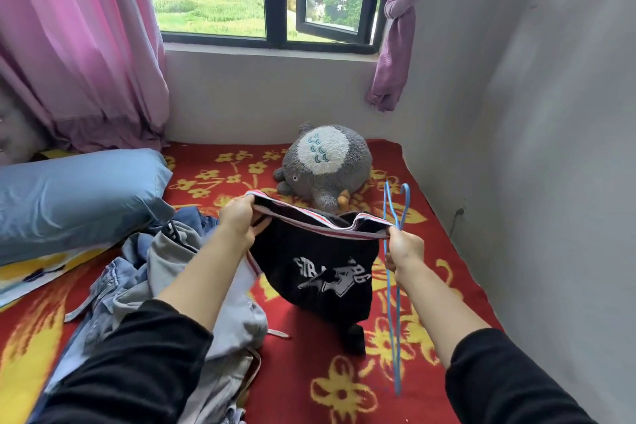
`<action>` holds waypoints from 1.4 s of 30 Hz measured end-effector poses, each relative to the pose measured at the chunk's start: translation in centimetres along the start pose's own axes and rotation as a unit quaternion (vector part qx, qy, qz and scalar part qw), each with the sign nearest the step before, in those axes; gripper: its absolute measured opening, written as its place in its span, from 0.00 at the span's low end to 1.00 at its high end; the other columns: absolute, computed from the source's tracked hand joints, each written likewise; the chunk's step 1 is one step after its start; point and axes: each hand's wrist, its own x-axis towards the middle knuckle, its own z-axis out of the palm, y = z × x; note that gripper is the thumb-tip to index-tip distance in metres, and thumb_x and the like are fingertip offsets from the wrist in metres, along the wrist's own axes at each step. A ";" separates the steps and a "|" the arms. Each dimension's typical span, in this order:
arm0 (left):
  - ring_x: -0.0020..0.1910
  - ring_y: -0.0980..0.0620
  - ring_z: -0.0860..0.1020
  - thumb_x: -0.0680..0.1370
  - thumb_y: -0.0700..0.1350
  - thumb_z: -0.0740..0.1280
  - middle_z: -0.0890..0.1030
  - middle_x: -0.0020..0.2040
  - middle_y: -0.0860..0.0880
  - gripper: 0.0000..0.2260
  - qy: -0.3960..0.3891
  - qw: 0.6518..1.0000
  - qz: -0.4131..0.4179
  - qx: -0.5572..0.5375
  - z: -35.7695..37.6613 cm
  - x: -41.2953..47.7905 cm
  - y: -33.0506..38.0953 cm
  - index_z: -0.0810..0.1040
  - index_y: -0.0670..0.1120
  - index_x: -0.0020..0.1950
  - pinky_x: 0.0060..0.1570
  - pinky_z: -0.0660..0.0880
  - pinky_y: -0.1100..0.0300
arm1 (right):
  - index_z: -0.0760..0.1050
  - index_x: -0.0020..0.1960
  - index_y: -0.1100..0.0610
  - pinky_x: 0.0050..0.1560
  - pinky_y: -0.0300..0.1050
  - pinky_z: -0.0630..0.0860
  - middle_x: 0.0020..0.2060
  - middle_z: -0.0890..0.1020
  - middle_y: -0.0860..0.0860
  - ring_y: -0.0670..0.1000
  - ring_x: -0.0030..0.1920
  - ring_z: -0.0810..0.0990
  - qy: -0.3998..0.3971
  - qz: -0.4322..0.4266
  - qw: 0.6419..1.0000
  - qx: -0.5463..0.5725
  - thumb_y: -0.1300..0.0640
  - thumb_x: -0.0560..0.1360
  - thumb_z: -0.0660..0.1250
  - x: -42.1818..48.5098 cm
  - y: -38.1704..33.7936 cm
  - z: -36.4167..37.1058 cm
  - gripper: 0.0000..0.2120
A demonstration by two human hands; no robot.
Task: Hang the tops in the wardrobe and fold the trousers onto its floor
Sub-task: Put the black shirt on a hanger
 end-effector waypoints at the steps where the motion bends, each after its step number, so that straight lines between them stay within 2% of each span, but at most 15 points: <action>1: 0.41 0.50 0.74 0.82 0.42 0.58 0.74 0.41 0.47 0.06 0.003 0.999 0.024 0.031 0.5 -0.2 0.5 0.72 0.45 0.47 0.39 0.73 0.54 | 0.71 0.31 0.59 0.26 0.42 0.57 0.22 0.64 0.49 0.50 0.23 0.60 -0.014 -0.007 1.000 -0.022 0.56 0.75 0.66 0.2 0.4 -0.3 0.15; 2: 0.42 0.49 0.73 0.81 0.42 0.59 0.74 0.41 0.48 0.05 0.008 0.993 0.060 0.098 0.7 -0.3 0.7 0.72 0.46 0.47 0.37 0.72 0.55 | 0.74 0.33 0.61 0.26 0.43 0.57 0.21 0.64 0.48 0.50 0.23 0.60 -0.027 -0.014 0.999 -0.039 0.51 0.74 0.68 0.2 0.6 -0.5 0.16; 4: 0.44 0.49 0.73 0.79 0.44 0.63 0.75 0.39 0.50 0.04 0.007 0.951 0.142 0.276 0.9 -0.6 0.8 0.74 0.47 0.44 0.39 0.70 0.58 | 0.78 0.34 0.62 0.25 0.43 0.60 0.19 0.66 0.47 0.50 0.22 0.63 -0.034 -0.034 0.997 -0.062 0.41 0.71 0.68 0.2 0.6 -1.0 0.23; 6: 0.42 0.50 0.73 0.78 0.45 0.65 0.76 0.39 0.51 0.04 -0.015 0.915 0.161 0.368 1.1 -0.8 0.4 0.77 0.46 0.45 0.37 0.68 0.59 | 0.80 0.31 0.61 0.26 0.43 0.62 0.17 0.69 0.46 0.51 0.23 0.67 -0.031 -0.056 0.995 -0.077 0.37 0.73 0.64 0.1 0.5 -1.3 0.28; 9: 0.40 0.52 0.73 0.76 0.47 0.68 0.77 0.39 0.53 0.05 -0.005 0.907 0.151 0.394 1.4 -0.9 -0.2 0.78 0.46 0.44 0.33 0.67 0.61 | 0.79 0.27 0.61 0.28 0.43 0.62 0.14 0.68 0.46 0.51 0.22 0.68 -0.057 -0.098 0.986 -0.122 0.44 0.78 0.58 0.1 0.2 -1.8 0.29; 13: 0.42 0.49 0.75 0.75 0.47 0.69 0.79 0.39 0.49 0.05 0.025 0.902 0.148 0.405 0.6 -0.5 -0.9 0.81 0.47 0.44 0.38 0.68 0.59 | 0.74 0.24 0.63 0.29 0.42 0.62 0.14 0.66 0.47 0.43 0.16 0.64 -0.101 -0.137 0.972 -0.164 0.55 0.76 0.57 0.1 0.9 -3.5 0.25; 18: 0.40 0.52 0.76 0.74 0.51 0.70 0.82 0.39 0.52 0.05 0.068 0.889 0.170 0.421 -1.2 -0.1 -1.3 0.81 0.52 0.41 0.33 0.69 0.59 | 0.68 0.20 0.62 0.30 0.44 0.64 0.17 0.67 0.52 0.46 0.19 0.63 -0.126 -0.163 0.963 -0.172 0.58 0.75 0.59 0.2 2.6 -5.3 0.24; 22: 0.41 0.53 0.76 0.74 0.51 0.70 0.85 0.45 0.49 0.07 0.104 0.873 0.220 0.422 -1.4 0.0 -1.2 0.85 0.49 0.47 0.39 0.68 0.61 | 0.65 0.17 0.56 0.29 0.44 0.63 0.18 0.66 0.53 0.47 0.19 0.61 -0.143 -0.179 0.954 -0.194 0.58 0.74 0.60 0.1 3.0 -5.2 0.26; 24: 0.43 0.53 0.77 0.75 0.51 0.71 0.85 0.47 0.49 0.09 0.102 0.871 0.247 0.413 -1.2 -0.2 -1.0 0.85 0.48 0.49 0.42 0.70 0.62 | 0.66 0.18 0.57 0.29 0.44 0.64 0.17 0.66 0.51 0.46 0.19 0.61 -0.156 -0.191 0.946 -0.208 0.58 0.74 0.60 -0.2 3.1 -4.6 0.25; 27: 0.46 0.51 0.80 0.75 0.52 0.70 0.85 0.48 0.49 0.09 0.075 0.851 0.284 0.436 -0.7 -0.8 -0.9 0.86 0.49 0.50 0.43 0.73 0.60 | 0.66 0.22 0.60 0.29 0.47 0.64 0.18 0.66 0.50 0.49 0.21 0.62 -0.138 -0.212 0.942 -0.221 0.56 0.74 0.61 -0.9 2.8 -3.3 0.22; 29: 0.47 0.51 0.79 0.75 0.51 0.70 0.85 0.48 0.48 0.08 0.056 0.837 0.308 0.449 -0.1 -1.4 -1.3 0.86 0.49 0.50 0.43 0.70 0.62 | 0.62 0.23 0.57 0.29 0.49 0.61 0.19 0.65 0.50 0.50 0.23 0.62 -0.107 -0.231 0.938 -0.233 0.55 0.74 0.61 -1.5 2.3 -1.9 0.22; 32: 0.42 0.55 0.76 0.75 0.50 0.71 0.84 0.46 0.48 0.08 0.026 0.826 0.334 0.454 1.1 -2.7 -2.3 0.86 0.49 0.50 0.42 0.66 0.64 | 0.59 0.22 0.55 0.31 0.50 0.62 0.19 0.66 0.49 0.52 0.24 0.65 -0.083 -0.253 0.930 -0.253 0.52 0.77 0.60 -2.9 1.4 0.7 0.26; 35: 0.40 0.57 0.78 0.74 0.46 0.72 0.86 0.42 0.50 0.05 -0.045 0.822 0.352 0.445 1.9 -4.0 -3.4 0.87 0.48 0.46 0.40 0.69 0.65 | 0.59 0.22 0.56 0.30 0.51 0.61 0.18 0.66 0.47 0.50 0.22 0.66 -0.091 -0.283 0.919 -0.258 0.47 0.79 0.59 -4.4 1.0 2.9 0.29; 39: 0.35 0.61 0.80 0.74 0.44 0.72 0.85 0.37 0.53 0.05 -0.145 0.822 0.303 0.459 1.7 -4.6 -3.6 0.86 0.48 0.47 0.40 0.79 0.61 | 0.59 0.21 0.55 0.29 0.48 0.58 0.16 0.64 0.46 0.47 0.21 0.63 -0.101 -0.287 0.929 -0.212 0.41 0.78 0.56 -4.6 1.2 3.5 0.31; 42: 0.32 0.55 0.79 0.75 0.44 0.72 0.85 0.36 0.47 0.04 -0.208 0.827 0.258 0.455 1.3 -4.6 -2.5 0.86 0.48 0.46 0.37 0.80 0.57 | 0.56 0.23 0.55 0.30 0.49 0.60 0.17 0.62 0.46 0.46 0.22 0.60 -0.111 -0.287 0.932 -0.189 0.37 0.75 0.54 -4.4 1.4 3.3 0.29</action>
